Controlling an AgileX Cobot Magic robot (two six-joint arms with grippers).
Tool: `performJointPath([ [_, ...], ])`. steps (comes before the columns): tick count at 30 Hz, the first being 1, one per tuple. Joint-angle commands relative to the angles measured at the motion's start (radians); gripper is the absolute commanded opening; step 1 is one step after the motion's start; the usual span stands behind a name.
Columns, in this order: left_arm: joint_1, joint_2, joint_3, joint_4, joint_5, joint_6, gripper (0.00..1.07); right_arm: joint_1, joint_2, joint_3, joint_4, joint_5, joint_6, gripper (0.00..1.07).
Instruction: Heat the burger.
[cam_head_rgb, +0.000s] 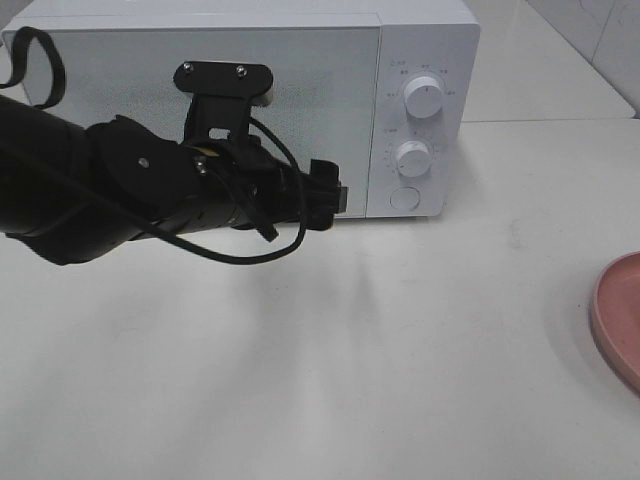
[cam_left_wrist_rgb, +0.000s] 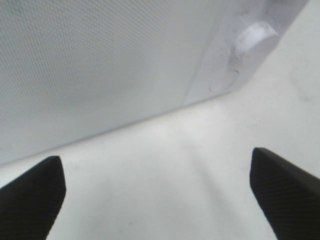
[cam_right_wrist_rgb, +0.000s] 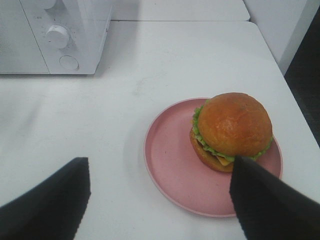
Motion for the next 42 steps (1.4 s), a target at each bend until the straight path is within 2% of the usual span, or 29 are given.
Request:
performJointPath([
  [1,-0.005,-0.065,0.041,-0.008,0.121,0.001,0.99,-0.006,-0.028,0.002,0.001,-0.001,-0.007,0.76],
  [4,-0.005,-0.077,0.048,-0.008,0.148,0.001,0.99,-0.006,-0.028,0.002,0.001,-0.001,-0.007,0.76],
  [6,0.009,-0.139,0.080,0.027,0.311,0.013,0.99,-0.006,-0.028,0.002,0.001,-0.001,-0.007,0.76],
  [8,0.020,-0.158,0.083,0.049,0.368,0.020,0.99,-0.006,-0.028,0.002,0.001,-0.001,-0.007,0.76],
  [9,0.052,-0.190,0.084,0.087,0.481,0.020,0.99,-0.006,-0.028,0.002,0.001,-0.001,-0.007,0.76],
  [11,0.075,-0.205,0.084,0.101,0.544,0.020,0.99,-0.006,-0.028,0.002,0.001,-0.001,-0.007,0.76],
  [12,0.125,-0.229,0.084,0.134,0.666,0.018,0.99,-0.006,-0.028,0.002,0.001,-0.001,-0.007,0.76],
  [13,0.125,-0.229,0.084,0.134,0.666,0.018,0.99,-0.006,-0.028,0.002,0.001,-0.001,-0.007,0.76],
  [14,0.192,-0.248,0.084,0.164,0.770,0.003,0.99,-0.006,-0.028,0.002,0.001,-0.001,-0.007,0.76],
  [16,0.221,-0.259,0.084,0.177,0.813,-0.008,0.99,-0.006,-0.028,0.002,0.001,-0.001,-0.007,0.76],
  [17,0.298,-0.279,0.084,0.213,0.908,-0.043,0.99,-0.006,-0.028,0.002,0.001,-0.001,-0.007,0.76],
  [19,0.329,-0.287,0.084,0.230,0.951,-0.058,0.99,-0.006,-0.028,0.002,0.001,-0.001,-0.007,0.76],
  [20,0.409,-0.312,0.084,0.272,1.025,-0.086,0.99,-0.006,-0.028,0.002,0.001,-0.001,-0.007,0.76],
  [21,0.450,-0.327,0.084,0.292,1.065,-0.104,0.99,-0.006,-0.028,0.002,0.001,-0.001,-0.007,0.76],
  [22,0.450,-0.327,0.084,0.292,1.065,-0.104,0.99,-0.006,-0.028,0.002,0.001,-0.001,-0.007,0.76],
  [23,0.527,-0.357,0.084,0.327,1.137,-0.140,0.99,-0.006,-0.028,0.002,0.001,-0.001,-0.007,0.76],
  [24,0.570,-0.375,0.084,0.348,1.178,-0.157,0.99,-0.006,-0.028,0.002,0.001,-0.001,-0.007,0.76],
  [25,0.570,-0.375,0.084,0.348,1.178,-0.157,0.99,-0.006,-0.028,0.002,0.001,-0.001,-0.007,0.76],
  [26,0.645,-0.415,0.084,0.388,1.251,-0.185,0.99,-0.006,-0.028,0.002,0.001,-0.001,-0.007,0.76],
  [27,0.684,-0.437,0.084,0.413,1.281,-0.196,0.99,-0.006,-0.028,0.002,0.001,-0.001,-0.007,0.76],
  [28,0.684,-0.437,0.084,0.413,1.281,-0.196,0.99,-0.006,-0.028,0.002,0.001,-0.001,-0.007,0.76],
  [29,0.761,-0.479,0.084,0.461,1.323,-0.217,0.99,-0.006,-0.028,0.002,0.001,-0.001,-0.007,0.76],
  [30,0.790,-0.499,0.084,0.476,1.338,-0.226,0.99,-0.006,-0.028,0.002,0.001,-0.001,-0.007,0.76],
  [31,0.790,-0.499,0.084,0.476,1.338,-0.226,0.99,-0.006,-0.028,0.002,0.001,-0.001,-0.007,0.76],
  [32,0.859,-0.554,0.084,0.508,1.370,-0.252,0.99,-0.006,-0.028,0.002,0.001,-0.001,-0.007,0.76],
  [35,0.931,-0.637,0.084,0.546,1.397,-0.293,0.99,-0.006,-0.028,0.002,0.001,-0.001,-0.007,0.76],
  [36,0.931,-0.637,0.084,0.546,1.397,-0.293,0.99,-0.006,-0.028,0.002,0.001,-0.001,-0.007,0.76],
  [37,0.956,-0.702,0.084,0.581,1.406,-0.339,0.99,-0.006,-0.028,0.002,0.001,-0.001,-0.007,0.76],
  [42,0.957,-0.834,0.084,0.663,1.430,-0.387,0.99,-0.006,-0.028,0.002,0.001,-0.001,-0.007,0.76],
])
